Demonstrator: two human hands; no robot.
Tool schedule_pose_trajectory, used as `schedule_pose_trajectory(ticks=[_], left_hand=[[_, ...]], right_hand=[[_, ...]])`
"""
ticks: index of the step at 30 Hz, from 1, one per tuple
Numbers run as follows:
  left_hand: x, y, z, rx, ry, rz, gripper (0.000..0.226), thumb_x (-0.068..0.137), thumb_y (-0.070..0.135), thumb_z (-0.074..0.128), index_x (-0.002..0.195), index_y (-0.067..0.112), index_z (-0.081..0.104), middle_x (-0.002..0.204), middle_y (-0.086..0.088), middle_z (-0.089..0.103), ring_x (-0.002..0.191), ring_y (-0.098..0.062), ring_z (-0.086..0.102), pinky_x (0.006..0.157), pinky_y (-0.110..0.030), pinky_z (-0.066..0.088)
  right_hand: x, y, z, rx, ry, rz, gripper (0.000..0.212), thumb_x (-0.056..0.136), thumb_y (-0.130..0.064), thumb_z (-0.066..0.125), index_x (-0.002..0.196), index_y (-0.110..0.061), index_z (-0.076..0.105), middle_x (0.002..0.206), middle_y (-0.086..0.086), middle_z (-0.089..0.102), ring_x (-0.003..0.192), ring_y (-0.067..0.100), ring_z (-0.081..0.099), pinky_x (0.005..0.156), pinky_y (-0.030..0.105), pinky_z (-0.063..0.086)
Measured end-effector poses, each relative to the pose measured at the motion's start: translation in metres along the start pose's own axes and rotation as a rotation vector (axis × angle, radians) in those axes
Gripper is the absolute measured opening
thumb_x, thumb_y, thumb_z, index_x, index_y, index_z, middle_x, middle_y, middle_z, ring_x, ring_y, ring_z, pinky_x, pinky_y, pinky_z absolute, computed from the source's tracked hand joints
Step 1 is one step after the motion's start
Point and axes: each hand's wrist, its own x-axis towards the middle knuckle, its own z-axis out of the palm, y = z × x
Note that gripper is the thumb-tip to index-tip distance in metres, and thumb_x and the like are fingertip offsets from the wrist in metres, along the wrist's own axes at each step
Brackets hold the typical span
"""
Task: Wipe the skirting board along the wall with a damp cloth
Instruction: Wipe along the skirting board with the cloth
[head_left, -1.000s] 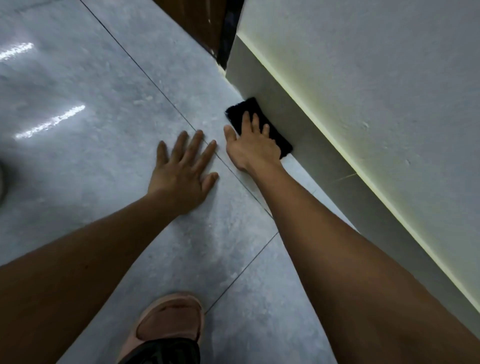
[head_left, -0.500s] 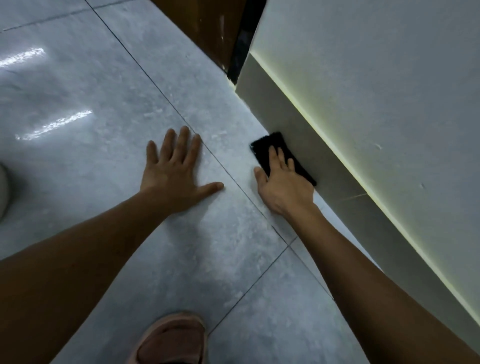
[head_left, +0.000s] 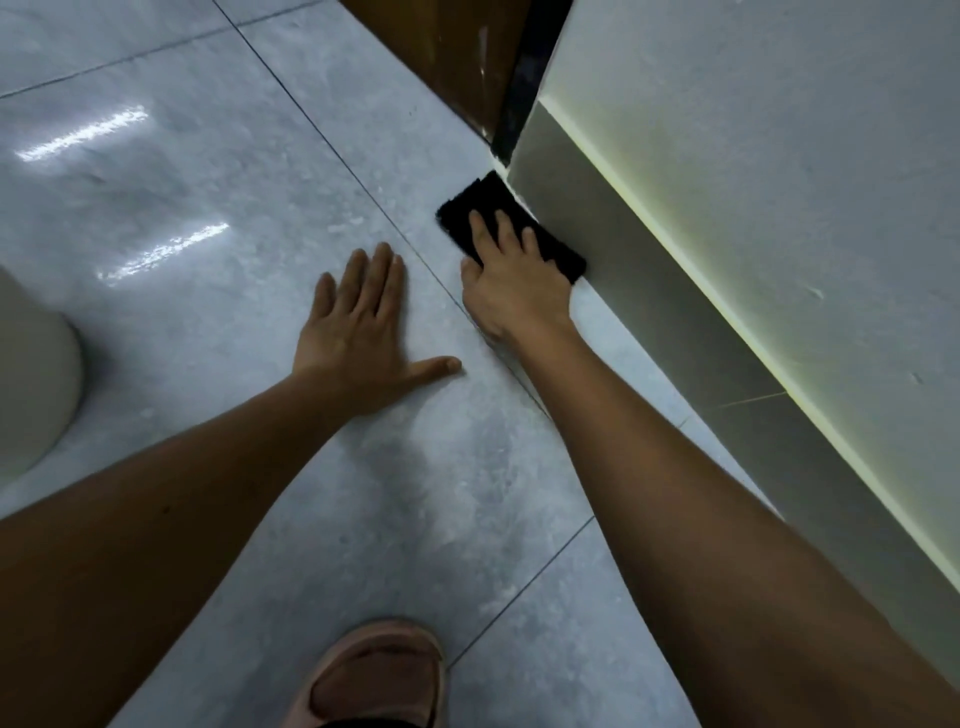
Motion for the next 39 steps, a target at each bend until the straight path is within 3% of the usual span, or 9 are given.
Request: schedule_pose_trajectory(ticks=[6, 16, 25, 31, 35, 39], left_hand=[[-0.002, 0.000, 0.002, 0.008, -0.014, -0.009, 0.128, 0.055, 0.094, 0.007, 0.146, 0.009, -0.019, 0.157, -0.008, -0.021, 0.144, -0.023, -0.019, 0.118, -0.044, -0.005], [0.000, -0.001, 0.004, 0.038, -0.029, -0.002, 0.126, 0.059, 0.095, 0.013, 0.145, 0.009, -0.021, 0.157, -0.007, -0.022, 0.144, -0.024, -0.019, 0.118, -0.045, -0.004], [-0.003, 0.003, 0.005, 0.044, -0.018, -0.001, 0.125, 0.060, 0.093, 0.014, 0.145, 0.009, -0.021, 0.157, -0.008, -0.022, 0.144, -0.024, -0.020, 0.118, -0.044, -0.005], [-0.003, 0.006, 0.004, 0.058, -0.026, -0.002, 0.124, 0.061, 0.092, 0.014, 0.145, 0.009, -0.020, 0.157, -0.008, -0.022, 0.144, -0.024, -0.020, 0.117, -0.044, -0.006], [-0.008, 0.008, 0.006, 0.062, -0.032, 0.027, 0.112, 0.069, 0.085, 0.011, 0.146, 0.010, -0.019, 0.156, -0.008, -0.023, 0.143, -0.025, -0.021, 0.116, -0.043, -0.007], [-0.015, 0.023, 0.009, 0.005, -0.044, 0.137, 0.088, 0.087, 0.067, 0.021, 0.147, 0.013, -0.016, 0.157, -0.007, -0.019, 0.143, -0.022, -0.020, 0.115, -0.042, -0.009]], right_hand=[[-0.062, 0.010, 0.024, -0.033, -0.010, -0.090, 0.055, 0.100, -0.040, 0.023, 0.151, -0.035, 0.007, 0.160, -0.005, 0.006, 0.144, 0.023, 0.008, 0.111, 0.047, 0.020], [0.047, -0.005, -0.023, 0.023, -0.156, -0.028, 0.056, 0.100, -0.031, 0.020, 0.153, -0.031, 0.001, 0.160, -0.004, -0.003, 0.145, 0.025, 0.003, 0.111, 0.046, 0.018], [-0.089, 0.031, 0.026, 0.000, -0.065, -0.043, 0.060, 0.097, -0.033, 0.028, 0.151, -0.037, 0.004, 0.160, -0.006, 0.001, 0.145, 0.021, 0.006, 0.112, 0.045, 0.020], [-0.019, 0.007, 0.003, 0.039, -0.107, 0.019, 0.060, 0.098, -0.038, 0.025, 0.152, -0.033, -0.001, 0.160, -0.003, -0.005, 0.145, 0.027, -0.002, 0.112, 0.049, 0.014], [0.034, -0.009, -0.010, 0.066, -0.106, 0.098, 0.062, 0.098, -0.045, 0.023, 0.152, -0.030, -0.005, 0.160, -0.001, -0.009, 0.144, 0.028, -0.003, 0.114, 0.050, 0.014], [0.019, -0.005, -0.001, 0.064, -0.023, 0.141, 0.064, 0.097, -0.051, 0.023, 0.152, -0.030, -0.001, 0.160, -0.002, -0.003, 0.145, 0.027, 0.003, 0.111, 0.047, 0.021]])
